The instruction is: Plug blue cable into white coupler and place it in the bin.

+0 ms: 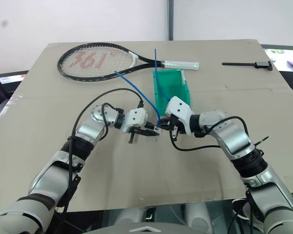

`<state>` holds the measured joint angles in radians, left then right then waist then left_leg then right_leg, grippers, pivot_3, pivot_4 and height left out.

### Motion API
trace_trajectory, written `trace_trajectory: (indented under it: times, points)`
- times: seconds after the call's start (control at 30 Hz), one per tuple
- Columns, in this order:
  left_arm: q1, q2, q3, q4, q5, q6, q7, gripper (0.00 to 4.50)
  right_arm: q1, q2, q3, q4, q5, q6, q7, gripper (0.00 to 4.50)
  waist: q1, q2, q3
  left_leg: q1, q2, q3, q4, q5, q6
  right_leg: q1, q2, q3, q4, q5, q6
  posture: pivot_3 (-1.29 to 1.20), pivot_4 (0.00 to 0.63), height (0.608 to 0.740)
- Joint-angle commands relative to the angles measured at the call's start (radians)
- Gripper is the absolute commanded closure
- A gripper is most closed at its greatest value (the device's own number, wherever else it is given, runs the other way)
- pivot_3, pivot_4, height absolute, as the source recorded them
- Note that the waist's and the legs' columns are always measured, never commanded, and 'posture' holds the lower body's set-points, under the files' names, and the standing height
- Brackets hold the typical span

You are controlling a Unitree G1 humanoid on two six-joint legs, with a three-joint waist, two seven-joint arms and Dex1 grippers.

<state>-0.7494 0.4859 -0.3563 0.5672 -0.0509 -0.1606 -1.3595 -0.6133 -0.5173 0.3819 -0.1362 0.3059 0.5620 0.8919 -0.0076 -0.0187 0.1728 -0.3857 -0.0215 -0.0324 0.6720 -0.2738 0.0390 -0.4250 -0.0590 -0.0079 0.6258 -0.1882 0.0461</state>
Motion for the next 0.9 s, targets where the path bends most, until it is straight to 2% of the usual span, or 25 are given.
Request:
trace_trajectory:
  times: [0.03, 0.17, 0.43, 0.67, 0.9]
  points:
    - [0.008, -0.007, -0.005, -0.006, 0.017, -0.003, -0.008, 4.2, -0.012, 0.003, 0.023, 0.018, -0.045, -0.021, 0.022, 4.5, 0.0, 0.0, 0.0, 0.0, 0.0, 0.0, 0.0, 0.0, 0.0, 0.0, 0.0, 0.0, 0.0, 0.0, 0.0, 0.0, 0.15, 0.74]
    - [0.01, -0.009, 0.002, -0.015, 0.018, 0.005, -0.006, 4.2, -0.013, -0.014, 0.057, 0.03, -0.09, -0.023, 0.061, 4.5, -0.001, 0.0, -0.001, 0.002, 0.0, 0.0, 0.0, 0.0, 0.0, 0.001, 0.0, 0.0, 0.0, 0.0, 0.0, 0.0, 0.15, 0.74]
    - [0.01, -0.015, 0.004, -0.03, 0.023, 0.012, 0.003, 4.2, -0.031, 0.04, 0.076, 0.041, -0.103, -0.007, 0.085, 4.5, -0.002, 0.0, -0.001, 0.003, 0.0, -0.001, 0.0, 0.0, 0.0, 0.003, 0.0, 0.0, 0.001, 0.0, 0.0, 0.0, 0.15, 0.74]
    - [0.015, -0.017, 0.008, -0.056, 0.024, 0.024, 0.009, 4.2, -0.04, 0.017, 0.141, 0.083, -0.176, 0.0, 0.151, 4.5, -0.002, 0.0, -0.002, 0.003, 0.0, -0.001, 0.0, 0.0, 0.0, 0.003, 0.0, 0.0, 0.001, 0.0, 0.0, 0.0, 0.15, 0.74]
    - [0.033, -0.021, 0.013, -0.089, 0.02, 0.046, 0.018, 4.2, -0.007, 0.017, 0.191, 0.212, -0.249, -0.018, 0.164, 4.5, -0.001, 0.0, -0.008, 0.004, -0.001, -0.001, 0.0, 0.0, 0.0, 0.004, -0.001, -0.001, 0.0, 0.0, 0.0, 0.0, 0.15, 0.74]
